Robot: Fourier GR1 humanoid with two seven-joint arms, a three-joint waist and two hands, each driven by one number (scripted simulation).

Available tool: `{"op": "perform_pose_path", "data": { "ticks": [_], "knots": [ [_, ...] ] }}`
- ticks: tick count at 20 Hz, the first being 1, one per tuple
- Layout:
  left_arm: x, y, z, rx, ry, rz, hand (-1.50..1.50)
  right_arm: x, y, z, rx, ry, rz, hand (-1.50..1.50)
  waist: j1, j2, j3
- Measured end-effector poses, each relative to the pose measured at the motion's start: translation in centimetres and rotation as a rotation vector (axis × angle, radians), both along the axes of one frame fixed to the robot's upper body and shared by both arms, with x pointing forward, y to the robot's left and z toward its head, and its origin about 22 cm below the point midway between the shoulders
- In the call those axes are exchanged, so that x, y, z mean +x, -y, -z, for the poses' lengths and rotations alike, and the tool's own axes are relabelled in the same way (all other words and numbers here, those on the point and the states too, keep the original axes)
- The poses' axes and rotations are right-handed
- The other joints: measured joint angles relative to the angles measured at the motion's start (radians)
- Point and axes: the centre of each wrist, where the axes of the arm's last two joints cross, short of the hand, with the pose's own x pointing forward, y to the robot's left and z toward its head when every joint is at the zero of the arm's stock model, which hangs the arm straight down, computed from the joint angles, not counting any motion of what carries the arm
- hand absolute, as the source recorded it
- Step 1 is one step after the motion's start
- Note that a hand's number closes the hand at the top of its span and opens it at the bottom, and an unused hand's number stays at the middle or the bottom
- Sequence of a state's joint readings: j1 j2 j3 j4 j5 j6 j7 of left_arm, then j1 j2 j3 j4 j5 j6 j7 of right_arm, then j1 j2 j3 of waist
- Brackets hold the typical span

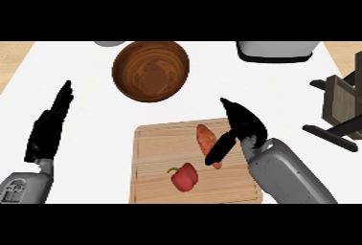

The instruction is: Pick the sweet potato from the cutting board and place it in the tiered basket

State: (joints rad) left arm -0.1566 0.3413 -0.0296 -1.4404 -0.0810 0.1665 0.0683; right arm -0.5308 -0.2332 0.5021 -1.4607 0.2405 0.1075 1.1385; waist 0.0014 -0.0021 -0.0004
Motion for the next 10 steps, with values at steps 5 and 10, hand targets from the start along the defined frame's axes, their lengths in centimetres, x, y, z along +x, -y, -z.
{"op": "perform_pose_path", "data": {
  "ticks": [5, 10],
  "knots": [
    [0.0, -0.2, -0.6, 0.004, -0.005, 0.003, 0.00, -0.7, -1.0, 0.5, -0.036, 0.025, -0.016, -1.50, 0.000, 0.000, 0.000],
    [-0.1, 0.4, 0.2, 0.001, -0.005, 0.000, 0.00, -0.6, -1.9, 0.6, -0.043, 0.022, -0.020, -1.50, 0.000, 0.001, 0.000]
  ]
}}
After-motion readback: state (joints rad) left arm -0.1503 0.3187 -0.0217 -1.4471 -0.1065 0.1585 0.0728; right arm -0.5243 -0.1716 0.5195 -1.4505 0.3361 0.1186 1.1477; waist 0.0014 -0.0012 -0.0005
